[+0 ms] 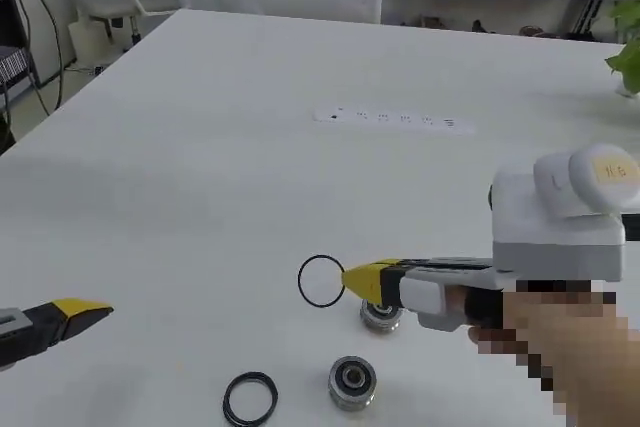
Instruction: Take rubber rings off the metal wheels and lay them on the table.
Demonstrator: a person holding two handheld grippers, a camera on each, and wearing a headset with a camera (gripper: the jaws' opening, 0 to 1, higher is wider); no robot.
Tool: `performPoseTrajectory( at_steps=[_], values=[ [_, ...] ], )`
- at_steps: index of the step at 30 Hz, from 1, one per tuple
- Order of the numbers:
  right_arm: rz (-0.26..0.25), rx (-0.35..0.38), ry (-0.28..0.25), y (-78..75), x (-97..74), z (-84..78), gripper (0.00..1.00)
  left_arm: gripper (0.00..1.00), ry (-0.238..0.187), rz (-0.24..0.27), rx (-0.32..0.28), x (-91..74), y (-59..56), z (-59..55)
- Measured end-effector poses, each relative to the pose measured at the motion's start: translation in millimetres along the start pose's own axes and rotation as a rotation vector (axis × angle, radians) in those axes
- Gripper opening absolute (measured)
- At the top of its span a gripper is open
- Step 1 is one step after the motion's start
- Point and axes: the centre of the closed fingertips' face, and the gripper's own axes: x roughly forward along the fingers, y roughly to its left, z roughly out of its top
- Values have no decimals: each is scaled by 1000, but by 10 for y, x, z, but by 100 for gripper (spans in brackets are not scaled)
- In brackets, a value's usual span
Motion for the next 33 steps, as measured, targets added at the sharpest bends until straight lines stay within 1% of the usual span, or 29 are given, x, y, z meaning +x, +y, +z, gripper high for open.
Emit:
performPoseTrajectory(
  at_steps=[3,7,14,18,21,25,27,29,33],
  values=[
    [15,-9,19,48,37,-48,0,90,1,1,2,-5,-3,4],
    [44,-39,66,160,112,-156,0,90,1,4,6,-16,-6,17],
    [79,-44,120,246,198,-311,0,90,-6,12,4,-43,10,33],
    [121,-12,145,337,272,-415,0,89,1,14,5,-50,13,26],
    [145,1,178,396,345,-530,0,89,-1,12,8,-52,10,38],
    [150,-3,195,431,416,-607,0,89,-4,16,6,-57,17,43],
    [159,17,193,452,446,-634,0,89,-4,15,5,-58,14,36],
    [169,36,202,473,473,-684,0,89,1,15,6,-59,12,21],
    [161,63,224,443,519,-774,0,89,0,21,0,-65,21,17]
  ],
)
